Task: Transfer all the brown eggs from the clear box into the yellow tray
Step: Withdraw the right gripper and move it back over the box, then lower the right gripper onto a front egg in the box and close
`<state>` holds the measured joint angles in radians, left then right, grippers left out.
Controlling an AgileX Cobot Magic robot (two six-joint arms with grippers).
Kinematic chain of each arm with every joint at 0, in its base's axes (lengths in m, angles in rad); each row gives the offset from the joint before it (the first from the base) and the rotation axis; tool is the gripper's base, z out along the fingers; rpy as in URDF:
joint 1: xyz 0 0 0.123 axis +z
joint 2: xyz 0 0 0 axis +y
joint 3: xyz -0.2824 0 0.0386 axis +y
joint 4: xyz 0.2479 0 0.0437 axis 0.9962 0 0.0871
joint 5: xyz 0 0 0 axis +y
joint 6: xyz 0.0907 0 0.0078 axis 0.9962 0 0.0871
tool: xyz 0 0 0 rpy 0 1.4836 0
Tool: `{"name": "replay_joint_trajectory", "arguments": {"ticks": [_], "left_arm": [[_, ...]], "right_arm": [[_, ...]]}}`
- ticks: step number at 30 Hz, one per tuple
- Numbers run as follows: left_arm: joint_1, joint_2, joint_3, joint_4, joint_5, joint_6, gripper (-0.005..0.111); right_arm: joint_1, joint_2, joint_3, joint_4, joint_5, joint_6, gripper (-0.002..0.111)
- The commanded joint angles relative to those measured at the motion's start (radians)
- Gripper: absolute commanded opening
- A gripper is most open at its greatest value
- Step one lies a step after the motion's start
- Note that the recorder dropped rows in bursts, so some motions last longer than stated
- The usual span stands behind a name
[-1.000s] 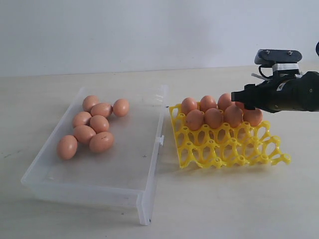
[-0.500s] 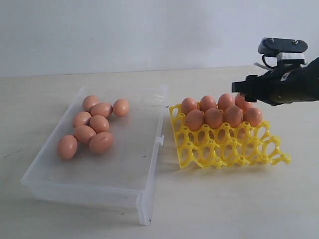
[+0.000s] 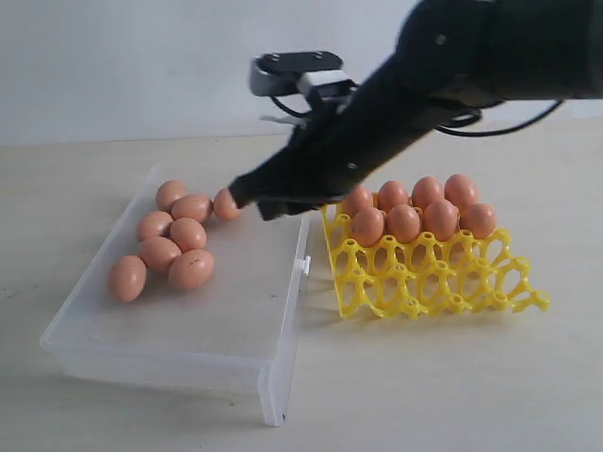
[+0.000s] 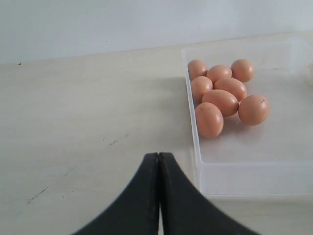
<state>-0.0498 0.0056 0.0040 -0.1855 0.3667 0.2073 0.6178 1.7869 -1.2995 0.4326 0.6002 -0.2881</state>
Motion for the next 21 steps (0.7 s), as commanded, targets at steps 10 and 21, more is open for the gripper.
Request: {"name": "replay_joint_trajectory", "arguments": {"ticks": [10,21], "left_arm": [[0.001,-0.006,-0.004,-0.001,-0.010,-0.002,0.000],[0.001,-0.006,-0.004,-0.001,-0.010,-0.002,0.000]], "right_arm": [[0.100,0.453,-0.625,-0.054,0.196,0.255,0.058],[0.144,0.762,-1.061,-0.103,0.385,0.175,0.058]]}}
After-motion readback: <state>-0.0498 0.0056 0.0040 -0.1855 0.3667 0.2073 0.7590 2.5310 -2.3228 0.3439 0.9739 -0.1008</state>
